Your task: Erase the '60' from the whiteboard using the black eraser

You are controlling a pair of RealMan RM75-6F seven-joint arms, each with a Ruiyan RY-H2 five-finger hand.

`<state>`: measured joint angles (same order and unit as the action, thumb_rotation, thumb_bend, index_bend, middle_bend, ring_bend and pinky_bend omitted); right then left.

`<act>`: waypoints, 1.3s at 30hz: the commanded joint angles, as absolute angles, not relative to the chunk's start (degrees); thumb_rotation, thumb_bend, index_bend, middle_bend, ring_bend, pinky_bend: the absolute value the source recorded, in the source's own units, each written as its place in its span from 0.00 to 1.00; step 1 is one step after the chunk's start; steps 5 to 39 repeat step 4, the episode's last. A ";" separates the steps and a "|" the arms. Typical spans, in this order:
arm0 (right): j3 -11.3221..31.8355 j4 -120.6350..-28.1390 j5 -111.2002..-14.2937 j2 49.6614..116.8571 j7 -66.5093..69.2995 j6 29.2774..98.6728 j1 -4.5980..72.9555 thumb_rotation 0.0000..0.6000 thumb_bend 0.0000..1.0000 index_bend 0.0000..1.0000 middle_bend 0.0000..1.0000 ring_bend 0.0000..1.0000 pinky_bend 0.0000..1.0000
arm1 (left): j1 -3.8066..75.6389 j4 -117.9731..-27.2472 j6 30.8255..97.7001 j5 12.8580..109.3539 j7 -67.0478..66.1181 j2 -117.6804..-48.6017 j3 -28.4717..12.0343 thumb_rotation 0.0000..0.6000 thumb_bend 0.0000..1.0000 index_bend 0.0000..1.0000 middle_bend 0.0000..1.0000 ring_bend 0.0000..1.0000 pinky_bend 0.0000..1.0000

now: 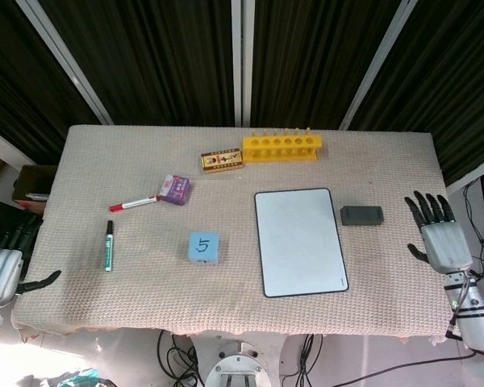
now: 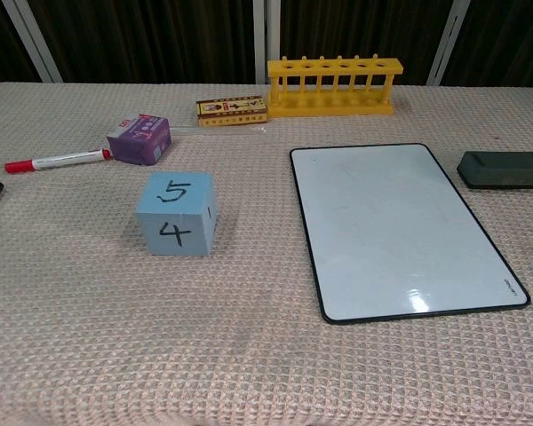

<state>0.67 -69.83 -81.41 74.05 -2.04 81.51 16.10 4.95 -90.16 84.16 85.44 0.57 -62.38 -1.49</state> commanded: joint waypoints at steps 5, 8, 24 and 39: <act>1.95 -64.52 -78.01 75.98 4.32 88.00 7.98 1.00 0.11 0.00 0.00 0.00 0.00 | 5.11 -89.93 84.19 85.19 0.62 -62.74 -1.92 0.74 0.13 0.08 0.06 0.10 0.20; 1.95 -64.52 -78.01 75.98 4.32 88.00 7.98 1.00 0.11 0.00 0.00 0.00 0.00 | 5.11 -89.93 84.19 85.19 0.62 -62.74 -1.92 0.74 0.13 0.08 0.06 0.10 0.20; 1.95 -64.52 -78.01 75.98 4.32 88.00 7.98 1.00 0.11 0.00 0.00 0.00 0.00 | 5.11 -89.93 84.19 85.19 0.62 -62.74 -1.92 0.74 0.13 0.08 0.06 0.10 0.20; 1.95 -64.52 -78.01 75.98 4.32 88.00 7.98 1.00 0.11 0.00 0.00 0.00 0.00 | 5.11 -89.93 84.19 85.19 0.62 -62.74 -1.92 0.74 0.13 0.08 0.06 0.10 0.20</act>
